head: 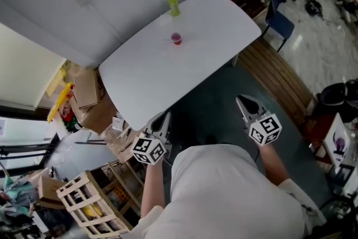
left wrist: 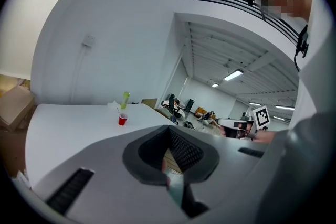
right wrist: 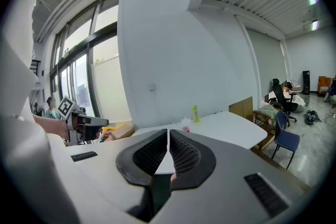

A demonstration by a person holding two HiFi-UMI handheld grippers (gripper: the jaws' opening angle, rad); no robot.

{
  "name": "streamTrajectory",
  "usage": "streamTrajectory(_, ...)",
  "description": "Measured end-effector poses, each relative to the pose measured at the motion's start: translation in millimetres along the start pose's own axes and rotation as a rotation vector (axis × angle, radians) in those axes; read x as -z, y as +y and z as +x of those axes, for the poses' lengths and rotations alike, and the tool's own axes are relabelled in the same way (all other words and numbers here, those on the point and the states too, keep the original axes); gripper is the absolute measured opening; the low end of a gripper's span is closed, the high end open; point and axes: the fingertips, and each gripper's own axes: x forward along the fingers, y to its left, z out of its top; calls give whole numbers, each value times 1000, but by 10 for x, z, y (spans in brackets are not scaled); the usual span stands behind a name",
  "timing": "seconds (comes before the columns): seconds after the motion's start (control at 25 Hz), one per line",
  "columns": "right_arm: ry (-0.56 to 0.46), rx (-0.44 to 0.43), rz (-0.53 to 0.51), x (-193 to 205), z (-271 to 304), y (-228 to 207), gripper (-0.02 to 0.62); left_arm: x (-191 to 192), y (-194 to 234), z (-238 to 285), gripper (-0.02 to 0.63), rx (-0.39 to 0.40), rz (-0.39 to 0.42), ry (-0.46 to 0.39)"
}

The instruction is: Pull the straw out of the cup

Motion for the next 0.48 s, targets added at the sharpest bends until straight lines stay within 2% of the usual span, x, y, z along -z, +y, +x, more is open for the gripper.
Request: streamTrajectory(0.48,8,55,28,-285,934,-51,38,-487,798,485,2,70,-8,35)
